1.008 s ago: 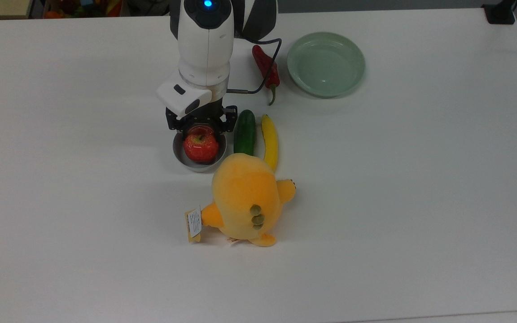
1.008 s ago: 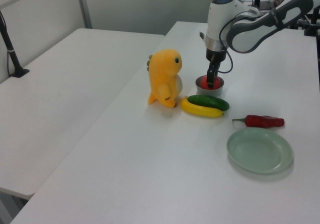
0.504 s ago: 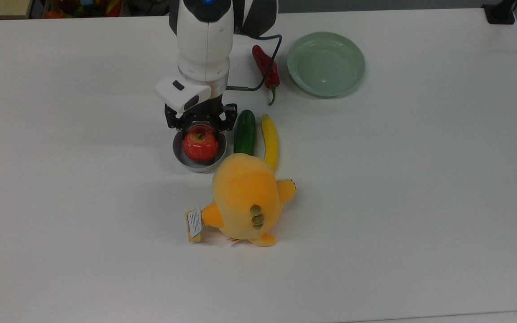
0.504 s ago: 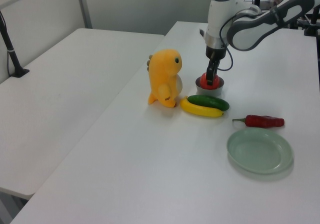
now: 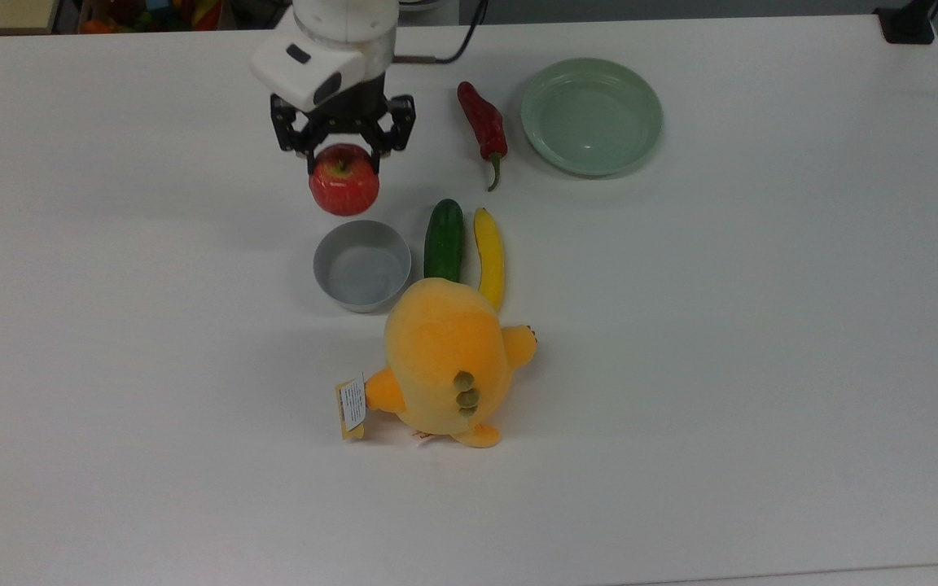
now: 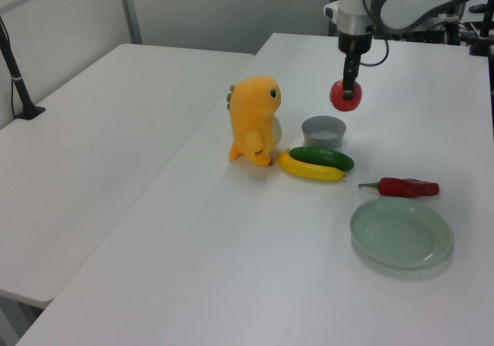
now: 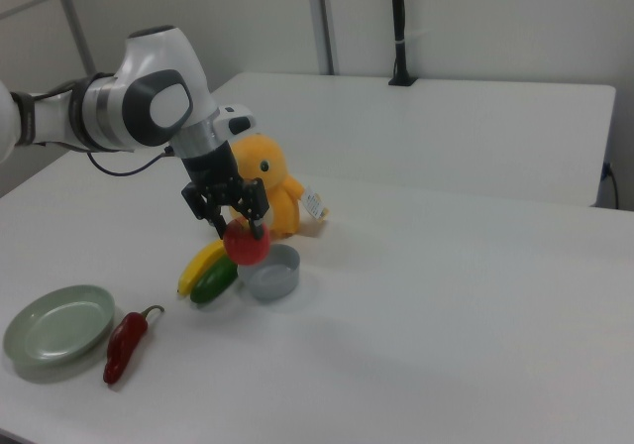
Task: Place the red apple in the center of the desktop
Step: 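Lift the red apple up out of the grey bowl, then carry the apple beside the bowl, lower it onto the table, open gripper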
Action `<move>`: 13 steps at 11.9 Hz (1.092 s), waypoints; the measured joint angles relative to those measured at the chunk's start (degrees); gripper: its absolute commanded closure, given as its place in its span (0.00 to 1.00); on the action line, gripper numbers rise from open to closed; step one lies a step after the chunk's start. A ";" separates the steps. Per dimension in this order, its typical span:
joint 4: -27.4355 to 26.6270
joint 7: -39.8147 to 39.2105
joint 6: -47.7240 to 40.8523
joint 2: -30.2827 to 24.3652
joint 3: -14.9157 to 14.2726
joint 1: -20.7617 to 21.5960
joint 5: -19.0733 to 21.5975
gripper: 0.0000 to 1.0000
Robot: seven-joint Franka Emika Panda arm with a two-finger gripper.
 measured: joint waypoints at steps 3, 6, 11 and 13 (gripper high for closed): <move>-1.94 -3.41 -5.42 -0.90 -0.09 -0.44 0.02 0.70; -6.11 -4.79 -5.75 -0.81 -0.09 -0.43 0.02 0.70; -13.61 -5.58 1.13 -1.50 -0.08 -1.29 0.04 0.70; -13.82 -5.58 1.88 -1.54 -0.02 -1.01 0.15 0.70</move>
